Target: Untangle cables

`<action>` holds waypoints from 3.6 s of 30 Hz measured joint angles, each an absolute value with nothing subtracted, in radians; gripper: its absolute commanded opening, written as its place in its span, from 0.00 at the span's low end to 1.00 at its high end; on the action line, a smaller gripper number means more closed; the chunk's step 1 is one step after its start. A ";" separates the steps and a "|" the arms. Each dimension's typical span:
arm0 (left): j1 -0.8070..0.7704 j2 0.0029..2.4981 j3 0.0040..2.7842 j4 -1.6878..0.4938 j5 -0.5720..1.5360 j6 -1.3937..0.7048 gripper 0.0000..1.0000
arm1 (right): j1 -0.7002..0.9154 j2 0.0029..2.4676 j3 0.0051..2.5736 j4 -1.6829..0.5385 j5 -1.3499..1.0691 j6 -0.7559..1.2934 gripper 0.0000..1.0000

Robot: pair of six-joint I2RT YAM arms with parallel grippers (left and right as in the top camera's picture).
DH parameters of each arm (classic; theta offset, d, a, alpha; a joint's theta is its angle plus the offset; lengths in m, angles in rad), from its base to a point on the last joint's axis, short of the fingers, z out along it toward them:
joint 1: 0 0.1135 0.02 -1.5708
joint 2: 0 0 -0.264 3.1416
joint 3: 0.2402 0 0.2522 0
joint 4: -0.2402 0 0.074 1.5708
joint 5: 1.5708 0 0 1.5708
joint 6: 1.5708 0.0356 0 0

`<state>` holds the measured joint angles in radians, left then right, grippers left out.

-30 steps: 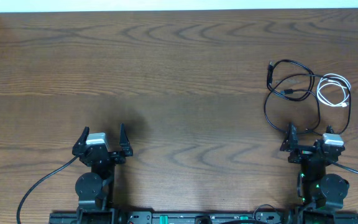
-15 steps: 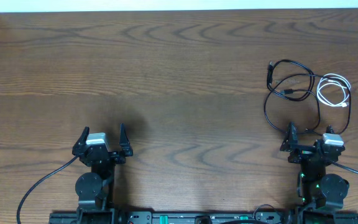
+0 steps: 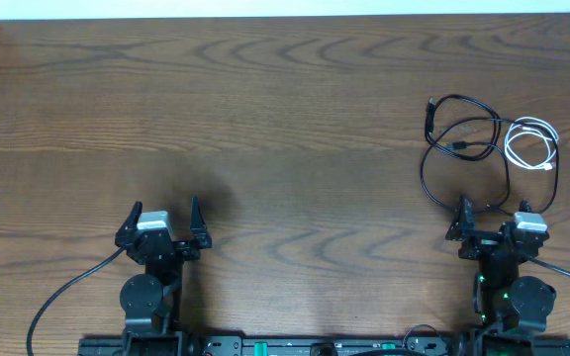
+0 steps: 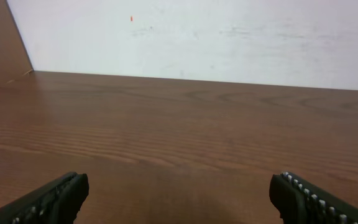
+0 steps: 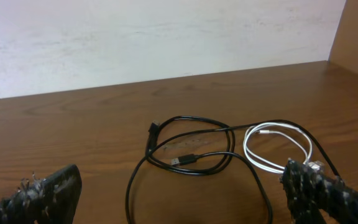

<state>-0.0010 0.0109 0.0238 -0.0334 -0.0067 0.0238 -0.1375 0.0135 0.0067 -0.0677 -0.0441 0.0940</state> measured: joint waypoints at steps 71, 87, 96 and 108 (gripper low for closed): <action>-0.001 0.011 0.024 -0.033 -0.007 0.027 0.98 | -0.138 0.014 0.007 -0.068 -0.044 0.094 0.99; -0.001 0.011 0.024 -0.033 -0.007 0.027 0.98 | -0.138 0.014 0.007 -0.068 -0.044 0.094 0.99; -0.001 0.011 0.024 -0.033 -0.007 0.027 0.98 | -0.138 0.014 0.007 -0.068 -0.044 0.094 0.99; -0.001 0.011 0.024 -0.033 -0.007 0.027 0.98 | -0.138 0.014 0.007 -0.068 -0.044 0.094 0.99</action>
